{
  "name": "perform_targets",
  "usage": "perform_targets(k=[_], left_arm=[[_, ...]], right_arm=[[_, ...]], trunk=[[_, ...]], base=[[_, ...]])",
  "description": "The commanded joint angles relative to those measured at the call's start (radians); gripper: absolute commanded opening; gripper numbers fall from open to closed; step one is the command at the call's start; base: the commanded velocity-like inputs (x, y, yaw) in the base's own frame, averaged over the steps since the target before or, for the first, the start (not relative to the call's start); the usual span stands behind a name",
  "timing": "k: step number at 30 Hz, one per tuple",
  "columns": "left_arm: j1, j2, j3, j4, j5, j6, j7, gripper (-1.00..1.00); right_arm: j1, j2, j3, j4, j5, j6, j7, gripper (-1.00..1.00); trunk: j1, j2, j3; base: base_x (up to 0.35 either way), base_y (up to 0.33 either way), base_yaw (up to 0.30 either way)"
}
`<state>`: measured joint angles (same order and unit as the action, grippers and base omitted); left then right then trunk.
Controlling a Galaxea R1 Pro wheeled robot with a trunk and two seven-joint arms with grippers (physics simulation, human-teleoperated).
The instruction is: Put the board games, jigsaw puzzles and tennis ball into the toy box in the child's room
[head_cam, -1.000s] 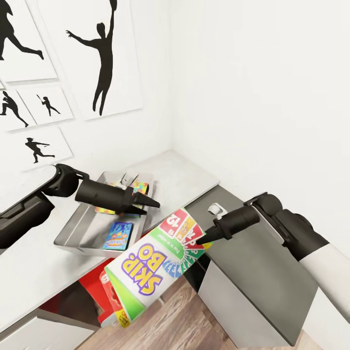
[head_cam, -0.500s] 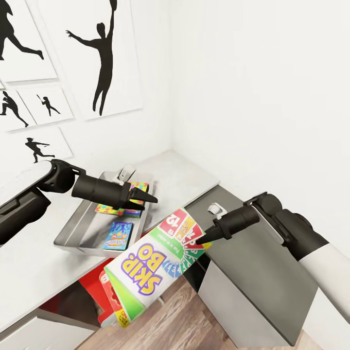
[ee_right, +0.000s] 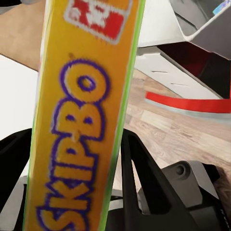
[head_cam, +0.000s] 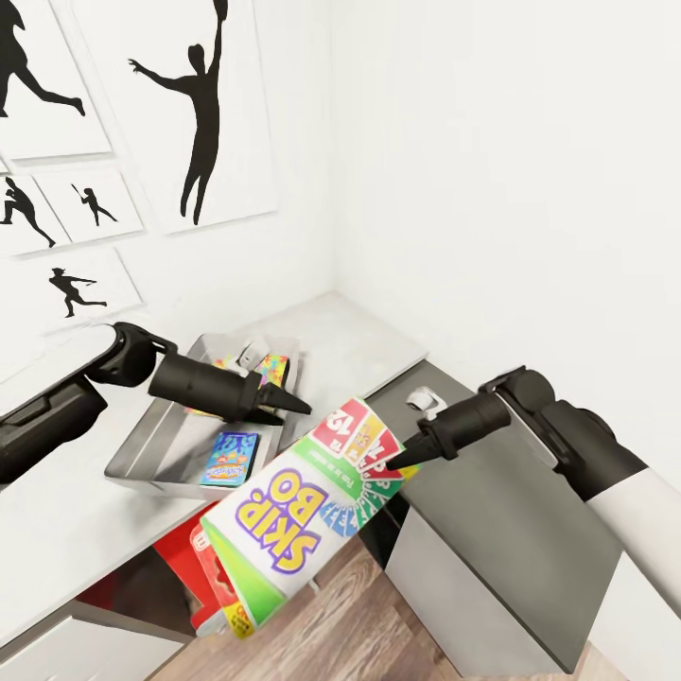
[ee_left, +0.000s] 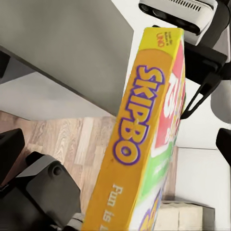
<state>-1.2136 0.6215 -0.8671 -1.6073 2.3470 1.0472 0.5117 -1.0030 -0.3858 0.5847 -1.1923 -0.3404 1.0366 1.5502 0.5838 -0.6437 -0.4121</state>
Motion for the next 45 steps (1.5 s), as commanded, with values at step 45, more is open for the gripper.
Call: perform_targets(k=[45], left_arm=[[-0.063, -0.02, -0.061, -0.001, 0.009, 0.0, -0.051, 1.0]], right_arm=[[-0.051, -0.05, 0.001, -0.005, -0.069, 0.011, 0.021, -1.0]], trunk=[[0.0, -0.001, -0.001]], base=[[0.0, 0.0, 0.0]])
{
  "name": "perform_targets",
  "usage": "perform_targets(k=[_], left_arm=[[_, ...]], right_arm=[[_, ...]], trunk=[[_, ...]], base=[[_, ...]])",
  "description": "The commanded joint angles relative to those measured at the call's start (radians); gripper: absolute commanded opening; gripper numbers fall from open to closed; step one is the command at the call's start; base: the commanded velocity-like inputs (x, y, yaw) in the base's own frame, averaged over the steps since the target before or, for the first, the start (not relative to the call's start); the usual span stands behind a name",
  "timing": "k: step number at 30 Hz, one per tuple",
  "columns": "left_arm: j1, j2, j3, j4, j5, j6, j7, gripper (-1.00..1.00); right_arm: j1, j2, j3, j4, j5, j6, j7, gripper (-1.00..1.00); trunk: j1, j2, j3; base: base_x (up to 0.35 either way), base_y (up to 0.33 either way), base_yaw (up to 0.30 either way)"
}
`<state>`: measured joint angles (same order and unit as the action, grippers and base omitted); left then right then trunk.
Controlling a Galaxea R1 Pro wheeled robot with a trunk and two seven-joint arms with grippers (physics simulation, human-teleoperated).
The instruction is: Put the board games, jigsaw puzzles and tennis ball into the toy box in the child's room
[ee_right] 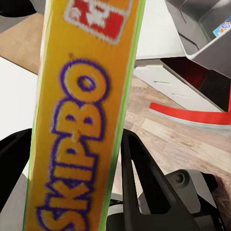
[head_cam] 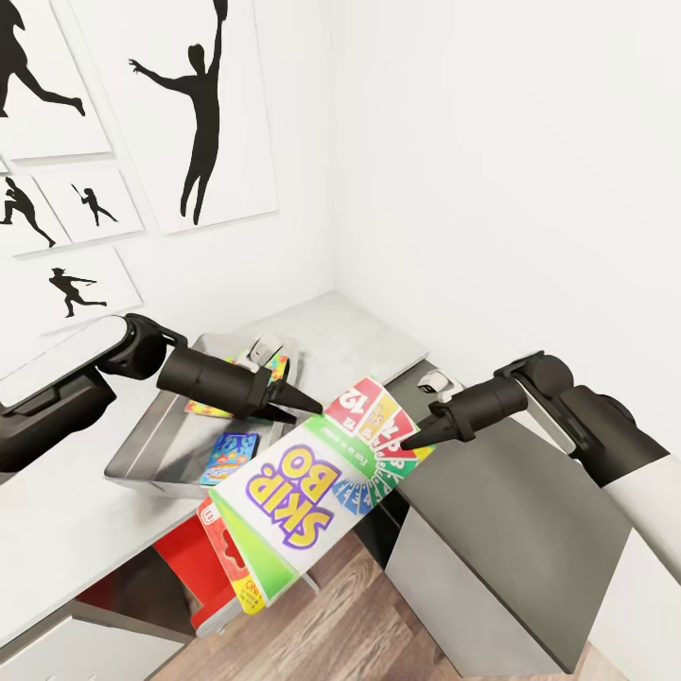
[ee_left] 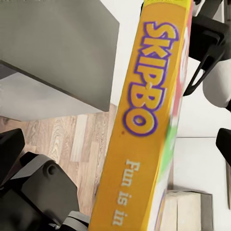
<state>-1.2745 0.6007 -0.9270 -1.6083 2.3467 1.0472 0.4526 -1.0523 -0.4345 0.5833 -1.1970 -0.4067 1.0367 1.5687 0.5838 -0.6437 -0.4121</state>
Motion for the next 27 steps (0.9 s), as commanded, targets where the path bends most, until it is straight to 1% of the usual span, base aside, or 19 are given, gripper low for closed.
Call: perform_targets(k=[1, 9, 14, 18, 27], left_arm=[[-0.002, 0.0, -0.002, 0.0, 0.009, 0.0, 0.008, 1.0], [0.005, -0.001, -0.005, -0.001, 0.009, 0.0, 0.007, 1.0], [0.006, -0.002, -0.018, -0.001, 0.009, 0.0, 0.006, 1.0], [0.005, -0.003, -0.03, -0.001, 0.009, 0.0, 0.005, 1.0], [0.005, -0.002, -0.037, -0.001, 0.009, 0.0, 0.005, 1.0]], right_arm=[[-0.002, -0.001, 0.003, 0.0, -0.003, 0.011, 0.002, -1.0], [-0.003, -0.001, 0.002, -0.001, -0.003, 0.011, 0.002, -1.0], [-0.005, 0.001, 0.002, -0.001, -0.003, 0.011, 0.002, -1.0], [-0.019, 0.002, 0.002, -0.001, -0.004, 0.011, 0.002, -1.0], [-0.028, 0.002, 0.003, 0.0, -0.004, 0.011, 0.002, -1.0]], trunk=[[0.0, -0.001, -0.001], [0.0, -0.001, -0.001], [0.0, -0.001, -0.001], [0.0, -0.001, -0.001], [0.0, -0.001, -0.001]], base=[[0.0, 0.0, 0.0], [0.0, 0.0, 0.0], [0.0, 0.0, 0.0], [0.0, 0.0, 0.0], [0.0, 0.0, 0.0]])
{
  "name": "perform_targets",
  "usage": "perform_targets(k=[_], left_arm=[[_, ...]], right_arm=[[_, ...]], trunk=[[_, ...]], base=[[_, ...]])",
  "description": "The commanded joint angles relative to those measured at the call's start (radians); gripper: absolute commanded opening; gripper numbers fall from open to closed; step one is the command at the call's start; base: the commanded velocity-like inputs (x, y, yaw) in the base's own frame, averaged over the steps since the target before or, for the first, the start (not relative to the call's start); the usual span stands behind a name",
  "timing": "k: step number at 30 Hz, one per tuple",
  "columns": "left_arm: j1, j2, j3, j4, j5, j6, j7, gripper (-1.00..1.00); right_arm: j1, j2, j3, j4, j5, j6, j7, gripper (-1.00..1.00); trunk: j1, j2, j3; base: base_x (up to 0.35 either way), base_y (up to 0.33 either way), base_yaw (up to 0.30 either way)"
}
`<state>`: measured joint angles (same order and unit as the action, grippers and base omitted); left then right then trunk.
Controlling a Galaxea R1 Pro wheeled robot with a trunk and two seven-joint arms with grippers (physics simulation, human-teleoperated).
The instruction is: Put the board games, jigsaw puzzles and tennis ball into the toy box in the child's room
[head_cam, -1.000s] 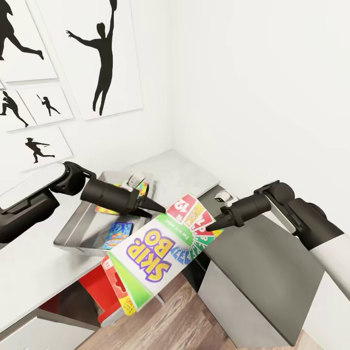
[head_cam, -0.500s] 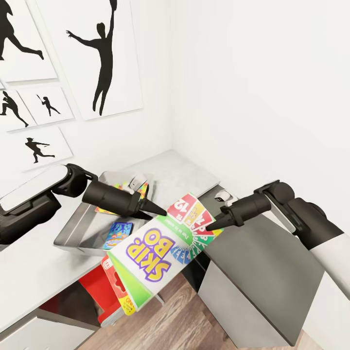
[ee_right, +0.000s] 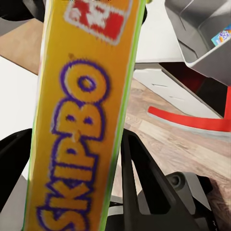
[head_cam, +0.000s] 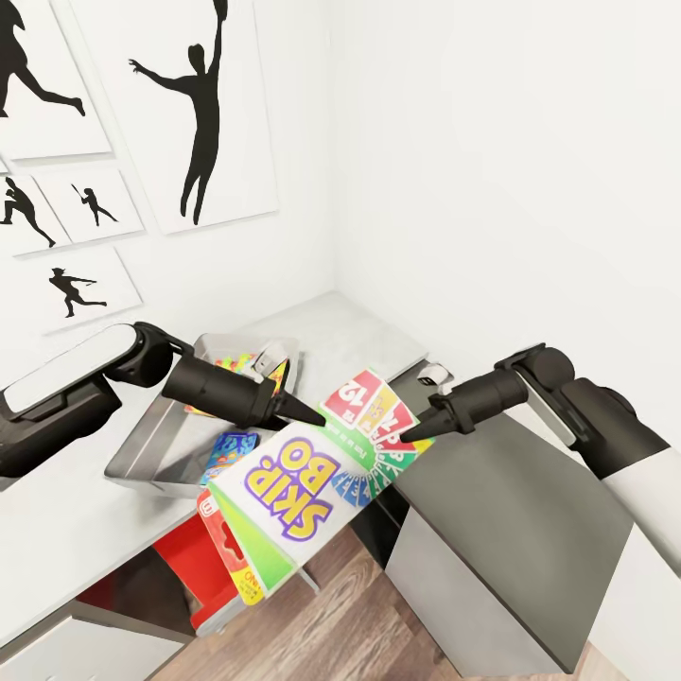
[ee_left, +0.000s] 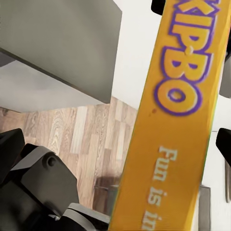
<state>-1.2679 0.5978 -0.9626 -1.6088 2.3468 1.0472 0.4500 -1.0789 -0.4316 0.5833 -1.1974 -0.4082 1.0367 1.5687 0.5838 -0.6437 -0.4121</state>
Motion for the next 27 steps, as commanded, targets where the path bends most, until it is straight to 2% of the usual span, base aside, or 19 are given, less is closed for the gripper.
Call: perform_targets(k=[1, 5, 6, 27], left_arm=[[-0.002, 0.001, -0.002, 0.0, 0.009, 0.0, 0.008, 1.0], [-0.001, 0.001, -0.003, 0.0, 0.009, 0.0, 0.008, 1.0], [-0.001, 0.001, -0.003, 0.0, 0.009, 0.0, 0.008, -1.0], [-0.009, 0.0, -0.003, 0.001, 0.009, 0.0, 0.009, -1.0]], right_arm=[[-0.002, -0.001, 0.003, 0.0, -0.003, 0.011, 0.002, -1.0], [-0.003, -0.001, 0.002, 0.0, -0.003, 0.011, 0.002, -1.0], [-0.003, -0.001, 0.002, 0.001, -0.003, 0.011, 0.002, -1.0], [-0.004, -0.004, 0.0, 0.001, -0.003, 0.011, 0.002, -1.0]], trunk=[[0.0, -0.001, -0.001], [0.0, -0.001, -0.001], [0.0, -0.001, -0.001], [0.0, -0.001, -0.001]], base=[[0.0, 0.0, 0.0], [0.0, 0.0, 0.0], [0.0, 0.0, 0.0], [0.0, 0.0, 0.0]])
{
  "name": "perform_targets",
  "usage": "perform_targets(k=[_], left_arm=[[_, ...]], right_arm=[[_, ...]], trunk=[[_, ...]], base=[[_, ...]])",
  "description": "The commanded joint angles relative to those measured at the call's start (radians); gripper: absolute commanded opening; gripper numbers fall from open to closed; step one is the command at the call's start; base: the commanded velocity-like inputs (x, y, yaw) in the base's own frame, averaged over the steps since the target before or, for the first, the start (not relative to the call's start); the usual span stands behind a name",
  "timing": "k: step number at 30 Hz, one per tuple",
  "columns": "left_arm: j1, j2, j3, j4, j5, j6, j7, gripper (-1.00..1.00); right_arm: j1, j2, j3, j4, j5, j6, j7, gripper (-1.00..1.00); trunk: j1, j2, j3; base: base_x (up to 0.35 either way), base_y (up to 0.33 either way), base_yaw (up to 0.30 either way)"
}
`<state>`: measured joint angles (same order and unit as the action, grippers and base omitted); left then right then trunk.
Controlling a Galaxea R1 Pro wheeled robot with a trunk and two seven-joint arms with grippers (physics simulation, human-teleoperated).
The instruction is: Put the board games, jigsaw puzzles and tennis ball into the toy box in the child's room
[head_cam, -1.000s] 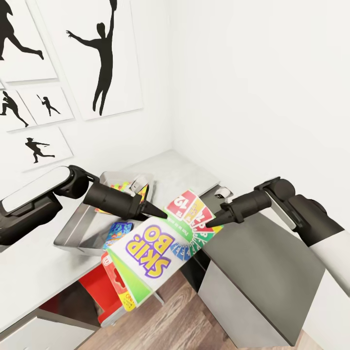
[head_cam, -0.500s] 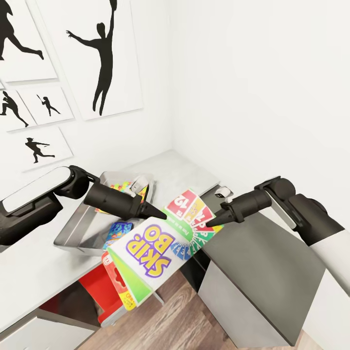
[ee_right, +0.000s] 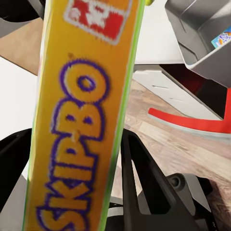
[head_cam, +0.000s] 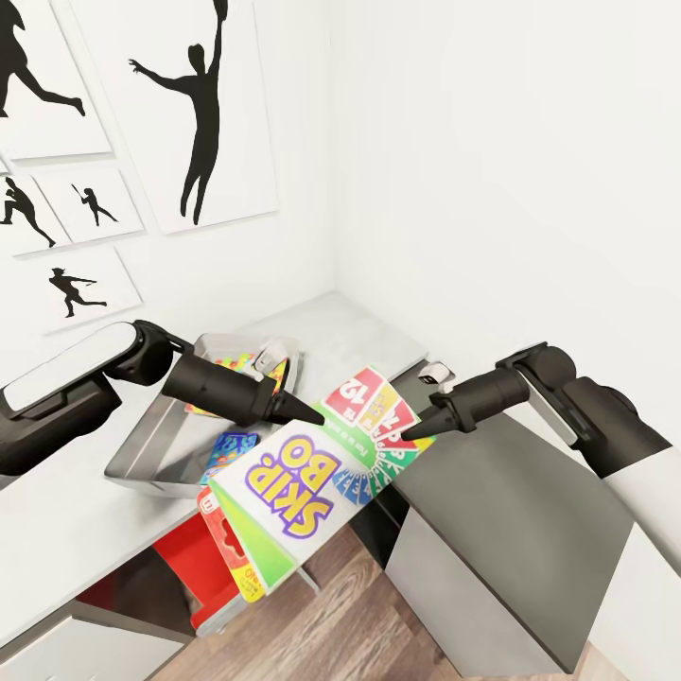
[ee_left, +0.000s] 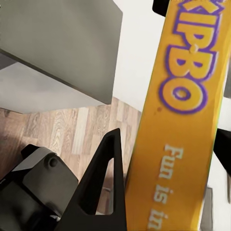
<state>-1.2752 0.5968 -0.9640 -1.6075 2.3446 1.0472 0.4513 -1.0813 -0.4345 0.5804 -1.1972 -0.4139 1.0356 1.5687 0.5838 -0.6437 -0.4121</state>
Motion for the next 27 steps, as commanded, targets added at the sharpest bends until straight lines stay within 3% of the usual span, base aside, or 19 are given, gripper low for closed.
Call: perform_targets(k=[1, 27], left_arm=[[-0.002, 0.001, -0.002, 0.0, 0.012, 0.0, 0.007, -1.0], [-0.004, 0.002, 0.0, 0.0, 0.012, 0.0, 0.009, -1.0]], right_arm=[[-0.002, -0.001, 0.003, 0.0, 0.003, 0.012, 0.002, -1.0], [-0.002, 0.0, 0.003, -0.001, -0.001, 0.012, 0.002, -1.0]], trunk=[[0.0, -0.001, -0.001], [0.0, -0.001, -0.001]], base=[[0.0, 0.0, 0.0], [0.0, 0.0, 0.0]])
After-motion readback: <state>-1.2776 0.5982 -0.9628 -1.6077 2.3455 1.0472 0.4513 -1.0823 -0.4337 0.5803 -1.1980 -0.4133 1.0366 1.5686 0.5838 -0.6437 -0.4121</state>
